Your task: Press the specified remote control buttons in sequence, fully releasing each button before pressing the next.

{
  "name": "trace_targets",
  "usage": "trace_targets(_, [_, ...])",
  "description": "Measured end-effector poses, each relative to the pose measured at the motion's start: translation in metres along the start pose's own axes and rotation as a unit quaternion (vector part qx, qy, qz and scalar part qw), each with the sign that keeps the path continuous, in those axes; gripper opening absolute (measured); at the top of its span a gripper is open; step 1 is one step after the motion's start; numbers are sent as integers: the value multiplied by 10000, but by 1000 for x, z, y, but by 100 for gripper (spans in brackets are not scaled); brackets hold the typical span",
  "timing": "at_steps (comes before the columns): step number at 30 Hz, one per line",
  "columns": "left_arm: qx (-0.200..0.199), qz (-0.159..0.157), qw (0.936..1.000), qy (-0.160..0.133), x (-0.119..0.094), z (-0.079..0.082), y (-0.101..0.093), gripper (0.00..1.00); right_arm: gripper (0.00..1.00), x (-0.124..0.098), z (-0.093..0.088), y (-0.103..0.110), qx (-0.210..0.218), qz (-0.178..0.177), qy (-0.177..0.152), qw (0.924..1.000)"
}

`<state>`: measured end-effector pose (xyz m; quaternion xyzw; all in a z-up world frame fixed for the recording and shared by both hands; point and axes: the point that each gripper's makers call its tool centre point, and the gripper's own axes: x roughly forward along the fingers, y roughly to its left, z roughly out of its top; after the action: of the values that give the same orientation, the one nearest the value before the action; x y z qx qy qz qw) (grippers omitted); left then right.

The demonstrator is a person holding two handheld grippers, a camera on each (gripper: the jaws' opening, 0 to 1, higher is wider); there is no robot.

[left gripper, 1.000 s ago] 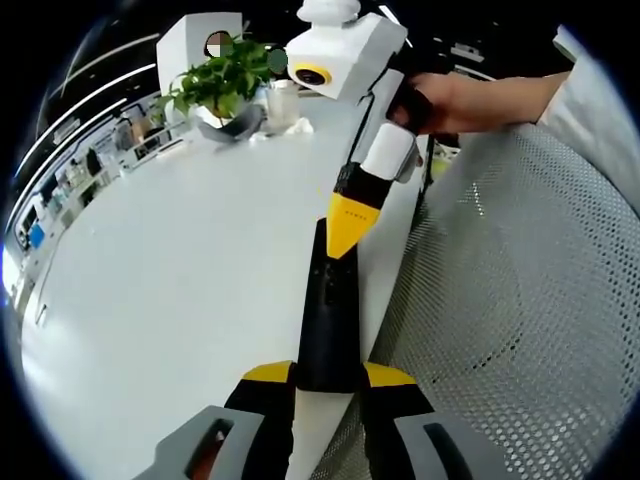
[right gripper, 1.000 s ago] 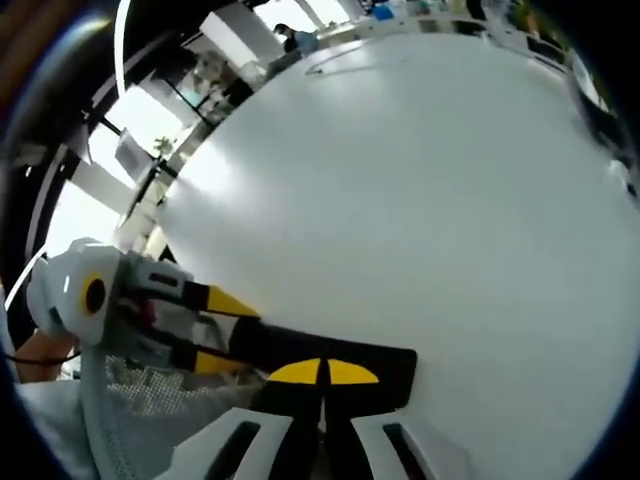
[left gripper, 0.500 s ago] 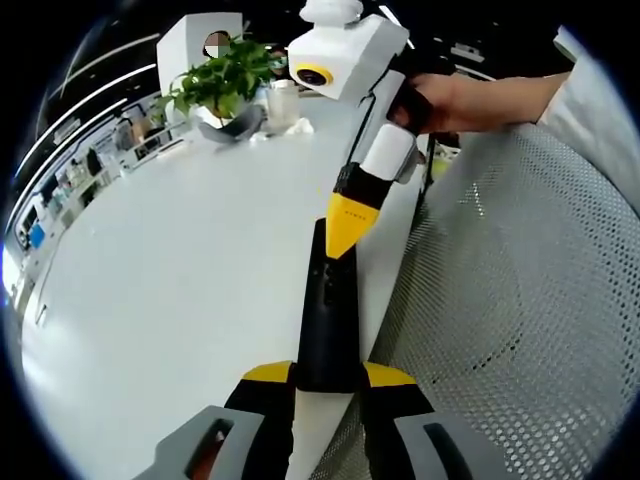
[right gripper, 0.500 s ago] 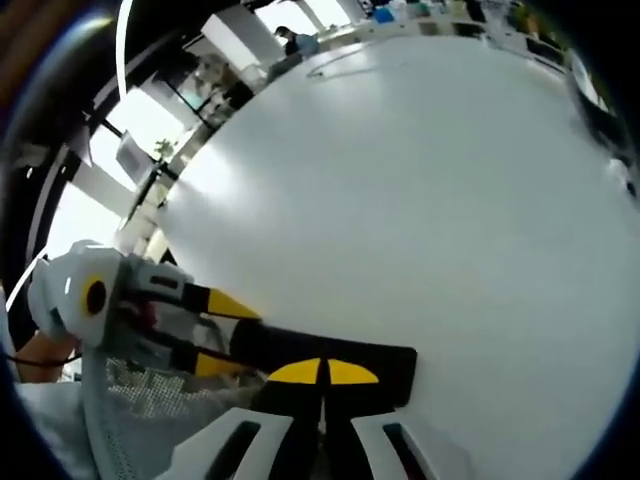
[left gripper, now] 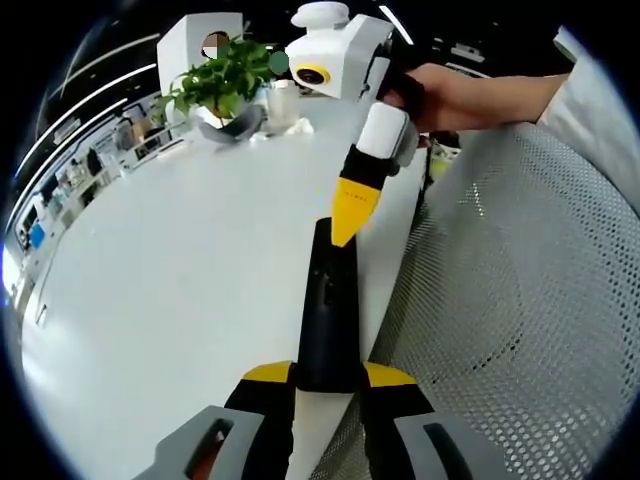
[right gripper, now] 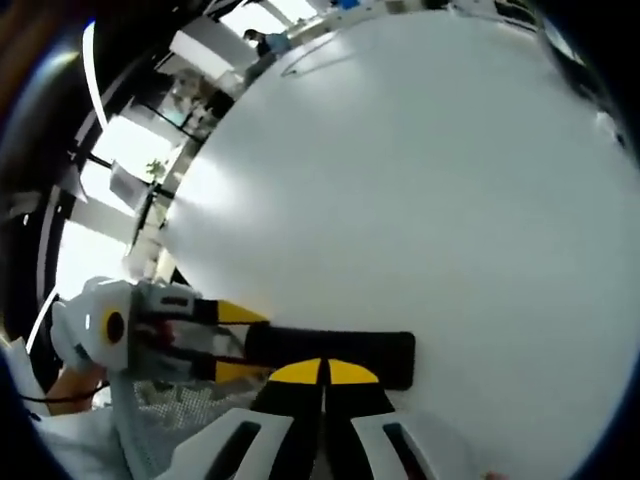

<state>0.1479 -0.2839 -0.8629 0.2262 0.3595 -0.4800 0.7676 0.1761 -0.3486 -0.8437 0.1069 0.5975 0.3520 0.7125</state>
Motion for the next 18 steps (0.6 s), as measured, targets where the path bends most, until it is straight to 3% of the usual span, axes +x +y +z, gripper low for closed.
trace_targets(12, [0,4,10000,3,0,0,0,24,0,2,-9,-10,-139,-408,251,9988])
trace_targets(18, [-2,3,10000,1,-1,0,0,24,0,2,-8,-8,-225,-412,233,9986])
